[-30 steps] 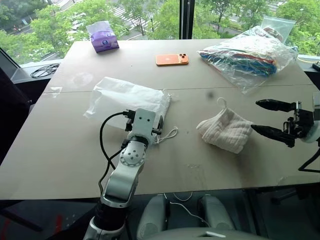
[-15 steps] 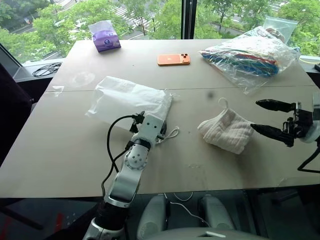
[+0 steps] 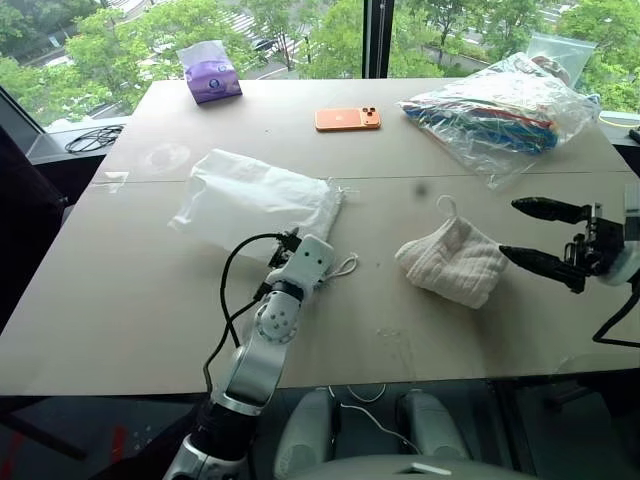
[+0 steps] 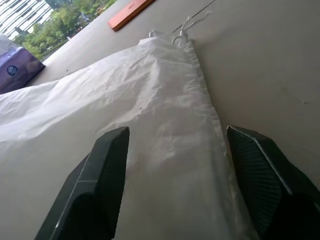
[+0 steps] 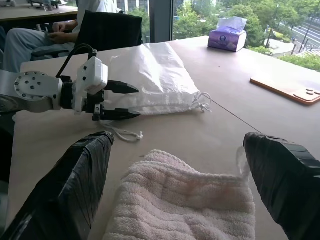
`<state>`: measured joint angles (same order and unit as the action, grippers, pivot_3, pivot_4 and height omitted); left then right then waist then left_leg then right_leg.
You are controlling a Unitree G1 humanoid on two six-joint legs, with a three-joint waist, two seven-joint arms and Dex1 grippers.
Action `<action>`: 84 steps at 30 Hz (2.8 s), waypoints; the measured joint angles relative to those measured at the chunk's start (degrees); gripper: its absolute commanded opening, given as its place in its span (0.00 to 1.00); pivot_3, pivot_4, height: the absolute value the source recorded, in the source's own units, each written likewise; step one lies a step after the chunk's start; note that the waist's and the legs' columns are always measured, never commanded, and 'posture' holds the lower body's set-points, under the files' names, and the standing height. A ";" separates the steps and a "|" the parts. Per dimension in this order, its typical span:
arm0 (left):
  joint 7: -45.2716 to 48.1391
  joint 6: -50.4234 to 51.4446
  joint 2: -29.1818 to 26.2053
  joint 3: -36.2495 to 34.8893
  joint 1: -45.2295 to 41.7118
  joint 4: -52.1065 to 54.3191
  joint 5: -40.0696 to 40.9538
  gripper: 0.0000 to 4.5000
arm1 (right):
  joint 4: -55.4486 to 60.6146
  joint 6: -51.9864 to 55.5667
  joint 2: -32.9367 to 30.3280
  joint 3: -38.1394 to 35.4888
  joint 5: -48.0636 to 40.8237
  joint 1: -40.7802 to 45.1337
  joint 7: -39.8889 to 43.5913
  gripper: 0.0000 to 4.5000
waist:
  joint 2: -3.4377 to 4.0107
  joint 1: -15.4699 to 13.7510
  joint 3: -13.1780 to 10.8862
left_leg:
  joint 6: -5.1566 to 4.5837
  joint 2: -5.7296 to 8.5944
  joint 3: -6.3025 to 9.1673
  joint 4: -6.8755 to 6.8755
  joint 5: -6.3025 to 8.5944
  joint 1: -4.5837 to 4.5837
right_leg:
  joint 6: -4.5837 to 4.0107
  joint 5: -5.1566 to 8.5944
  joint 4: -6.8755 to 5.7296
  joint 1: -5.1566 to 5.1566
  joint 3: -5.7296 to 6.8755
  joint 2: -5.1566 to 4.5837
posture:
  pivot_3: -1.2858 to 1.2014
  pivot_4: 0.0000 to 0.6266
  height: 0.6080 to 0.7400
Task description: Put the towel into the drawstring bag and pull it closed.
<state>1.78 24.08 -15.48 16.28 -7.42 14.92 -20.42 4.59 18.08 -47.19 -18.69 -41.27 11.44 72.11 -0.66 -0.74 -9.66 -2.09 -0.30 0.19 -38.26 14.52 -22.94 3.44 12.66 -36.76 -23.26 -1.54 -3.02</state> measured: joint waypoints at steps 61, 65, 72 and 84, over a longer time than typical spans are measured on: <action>-3.35 -2.47 1.79 -4.37 -1.73 -5.73 -9.32 0.80 | 1.15 -1.00 2.07 -0.47 0.49 -1.20 -2.88 1.00 | 0.05 0.22 0.04 | 0.00 -0.02 0.00 -0.01 0.00 0.08 | -0.01 -0.02 -0.08 0.00 0.03 -0.01 | 0.52 0.24 1.00; -3.20 -1.24 1.93 -5.80 -1.79 -6.62 -8.52 0.44 | 1.15 -1.05 2.10 -0.51 0.48 -1.20 -3.09 1.00 | 0.06 0.34 0.04 | 0.00 -0.03 0.00 -0.01 0.00 0.07 | -0.01 -0.01 -0.08 0.00 0.03 -0.01 | 0.52 0.24 1.00; -3.94 -1.13 1.56 -7.79 -2.16 -5.91 -8.63 0.01 | 1.16 -1.11 2.16 -0.52 0.41 -1.21 -3.56 1.00 | 0.41 0.00 0.28 | 0.00 -0.01 0.01 -0.04 0.00 0.23 | -0.01 -0.01 -0.08 0.15 0.04 -0.02 | 0.52 0.24 1.00; -3.06 -3.69 0.03 -9.51 -0.59 -5.79 -5.04 0.01 | 0.98 -2.12 2.54 -0.53 0.45 -0.93 -3.54 1.00 | 0.44 0.65 0.31 | 0.00 -0.08 0.01 -0.03 0.00 0.26 | -0.02 -0.01 -0.10 0.15 0.03 0.06 | 0.52 0.24 1.00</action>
<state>-1.28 20.39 -15.44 6.77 -8.01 9.13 -25.46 5.57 15.96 -44.66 -19.22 -40.82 10.51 68.57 -0.22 -0.10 -9.34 -2.09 -0.38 0.20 -38.29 14.52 -22.69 3.42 12.64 -36.86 -23.11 -1.51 -2.96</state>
